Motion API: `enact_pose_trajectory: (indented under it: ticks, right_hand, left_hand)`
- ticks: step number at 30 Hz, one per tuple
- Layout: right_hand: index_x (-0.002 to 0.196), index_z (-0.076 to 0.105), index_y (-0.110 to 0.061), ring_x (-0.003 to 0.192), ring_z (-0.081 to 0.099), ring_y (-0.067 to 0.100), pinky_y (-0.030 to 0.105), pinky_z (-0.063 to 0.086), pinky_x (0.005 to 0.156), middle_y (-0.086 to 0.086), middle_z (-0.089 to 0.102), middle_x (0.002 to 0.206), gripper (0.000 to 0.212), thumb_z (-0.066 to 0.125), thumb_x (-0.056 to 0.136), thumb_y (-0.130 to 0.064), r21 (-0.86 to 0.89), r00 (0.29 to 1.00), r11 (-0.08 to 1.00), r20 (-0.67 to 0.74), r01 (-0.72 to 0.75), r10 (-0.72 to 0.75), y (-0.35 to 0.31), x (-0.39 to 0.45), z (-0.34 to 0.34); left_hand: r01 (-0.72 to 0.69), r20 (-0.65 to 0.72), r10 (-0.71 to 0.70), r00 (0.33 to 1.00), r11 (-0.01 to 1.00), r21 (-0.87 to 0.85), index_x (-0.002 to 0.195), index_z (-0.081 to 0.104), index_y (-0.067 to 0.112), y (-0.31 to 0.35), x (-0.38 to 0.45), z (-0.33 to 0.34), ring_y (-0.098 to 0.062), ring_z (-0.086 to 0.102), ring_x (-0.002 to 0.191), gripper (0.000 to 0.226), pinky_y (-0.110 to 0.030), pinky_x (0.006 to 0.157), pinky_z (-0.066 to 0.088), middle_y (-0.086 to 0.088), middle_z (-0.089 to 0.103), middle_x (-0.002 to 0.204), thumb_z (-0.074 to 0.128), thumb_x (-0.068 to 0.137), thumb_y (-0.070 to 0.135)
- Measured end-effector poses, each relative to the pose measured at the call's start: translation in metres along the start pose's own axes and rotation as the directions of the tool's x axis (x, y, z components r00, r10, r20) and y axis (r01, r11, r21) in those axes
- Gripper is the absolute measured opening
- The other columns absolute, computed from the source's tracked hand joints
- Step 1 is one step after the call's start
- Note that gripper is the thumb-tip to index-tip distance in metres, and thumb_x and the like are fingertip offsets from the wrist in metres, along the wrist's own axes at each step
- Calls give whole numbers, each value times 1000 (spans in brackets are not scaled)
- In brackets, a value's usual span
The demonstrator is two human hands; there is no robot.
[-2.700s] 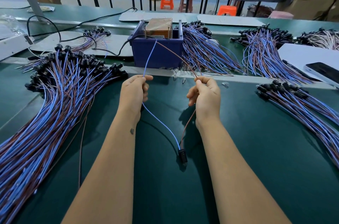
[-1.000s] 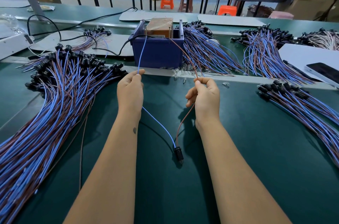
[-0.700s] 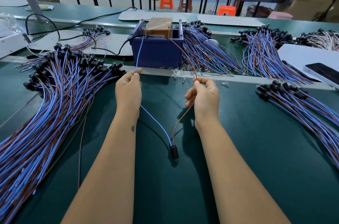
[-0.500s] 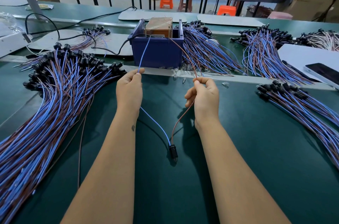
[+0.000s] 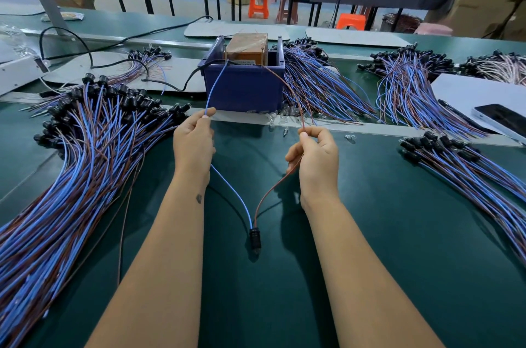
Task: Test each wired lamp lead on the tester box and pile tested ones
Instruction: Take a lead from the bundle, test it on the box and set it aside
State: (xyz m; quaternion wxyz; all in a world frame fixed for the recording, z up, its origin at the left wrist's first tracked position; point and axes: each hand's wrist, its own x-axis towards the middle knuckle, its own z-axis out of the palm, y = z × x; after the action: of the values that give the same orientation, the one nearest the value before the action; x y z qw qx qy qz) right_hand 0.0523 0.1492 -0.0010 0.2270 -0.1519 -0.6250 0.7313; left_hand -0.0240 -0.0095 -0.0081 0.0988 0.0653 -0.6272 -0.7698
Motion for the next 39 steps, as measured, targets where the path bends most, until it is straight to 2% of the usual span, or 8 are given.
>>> enact_pose_trajectory:
  ticks: [13, 24, 39]
  right_hand:
    - [91, 54, -16, 37, 40, 15, 20, 36, 38, 2, 54, 49, 16, 42, 97, -8, 85, 999, 996, -51, -4, 9, -1, 0, -2]
    - [89, 54, -17, 43, 42, 17, 20, 36, 40, 5, 53, 52, 17, 43, 98, -7, 14, 1000, 1000, -18, 0, 0, -3, -3, 1]
    - [87, 58, -21, 44, 44, 15, 22, 39, 42, 6, 54, 54, 21, 45, 97, -8, -38, 1000, 999, 17, 19, -18, -3, -4, 2]
  left_hand:
    - [-2, -16, 2, 1000, 1000, 17, 94, 69, 24, -1, -2, -1, -6, 23, 44, 30, -19, 41, 21, 12, 33, 51, 42, 99, 14]
    - [-6, -21, 6, 1000, 1000, -2, 97, 69, 22, 0, 0, 0, -6, 21, 44, 29, -20, 41, 18, 8, 31, 54, 42, 99, 12]
    - [-3, -8, 3, 1000, 1000, 8, 97, 69, 23, 1, -1, -1, -7, 23, 45, 29, -20, 41, 21, 9, 32, 55, 42, 101, 15]
